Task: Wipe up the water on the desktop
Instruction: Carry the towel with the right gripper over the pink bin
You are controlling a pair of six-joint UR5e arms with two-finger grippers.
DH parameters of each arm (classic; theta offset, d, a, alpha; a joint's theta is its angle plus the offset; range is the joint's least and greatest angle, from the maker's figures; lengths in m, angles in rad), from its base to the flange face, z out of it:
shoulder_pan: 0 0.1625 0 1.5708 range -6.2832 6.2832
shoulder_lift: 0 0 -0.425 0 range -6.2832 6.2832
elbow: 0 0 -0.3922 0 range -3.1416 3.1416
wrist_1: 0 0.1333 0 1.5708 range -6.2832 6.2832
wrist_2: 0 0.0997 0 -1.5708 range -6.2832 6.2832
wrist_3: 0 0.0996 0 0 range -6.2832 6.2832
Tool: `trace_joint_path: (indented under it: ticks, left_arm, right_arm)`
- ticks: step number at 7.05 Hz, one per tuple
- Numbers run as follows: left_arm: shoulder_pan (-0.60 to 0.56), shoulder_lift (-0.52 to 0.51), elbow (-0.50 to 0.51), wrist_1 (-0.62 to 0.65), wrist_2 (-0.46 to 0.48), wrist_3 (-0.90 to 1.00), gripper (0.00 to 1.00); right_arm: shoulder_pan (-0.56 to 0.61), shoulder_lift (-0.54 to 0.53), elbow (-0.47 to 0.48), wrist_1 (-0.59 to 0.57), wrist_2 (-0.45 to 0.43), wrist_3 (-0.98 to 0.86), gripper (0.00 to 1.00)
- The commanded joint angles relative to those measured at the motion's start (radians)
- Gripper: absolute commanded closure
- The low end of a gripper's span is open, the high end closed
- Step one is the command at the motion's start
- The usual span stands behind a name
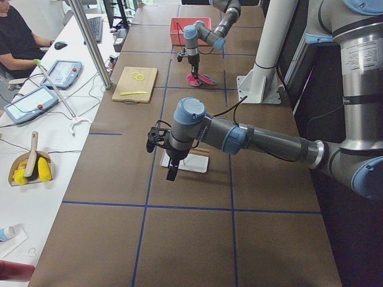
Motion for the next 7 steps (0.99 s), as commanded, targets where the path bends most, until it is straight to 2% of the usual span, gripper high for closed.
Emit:
trace_joint_path:
  ticks: [1, 2, 3, 4, 5, 6, 7]
  left_arm:
    - [0.000, 0.000, 0.000, 0.001, 0.000, 0.000, 0.00]
    - [0.000, 0.000, 0.000, 0.000, 0.000, 0.000, 0.00]
    - [0.000, 0.000, 0.000, 0.000, 0.000, 0.000, 0.00]
    - [0.000, 0.000, 0.000, 0.001, 0.000, 0.000, 0.00]
    - [0.000, -0.001, 0.000, 0.002, 0.000, 0.000, 0.00]
    - [0.000, 0.000, 0.002, 0.002, 0.000, 0.000, 0.00]
    - [0.000, 0.000, 0.002, 0.002, 0.000, 0.000, 0.00]
  right_arm:
    - [0.124, -0.211, 0.148, -0.007, 0.063, -0.170, 1.00]
    - [0.165, -0.272, 0.191, -0.010, 0.068, -0.230, 1.00]
    - [0.231, -0.288, 0.264, -0.065, 0.085, -0.239, 1.00]
    - [0.292, -0.288, 0.362, -0.200, 0.087, -0.301, 1.00]
    - [0.355, -0.294, 0.438, -0.381, 0.087, -0.452, 1.00]
    - [0.430, -0.322, 0.485, -0.512, 0.087, -0.648, 1.00]
    - [0.530, -0.384, 0.486, -0.534, 0.093, -0.855, 1.00]
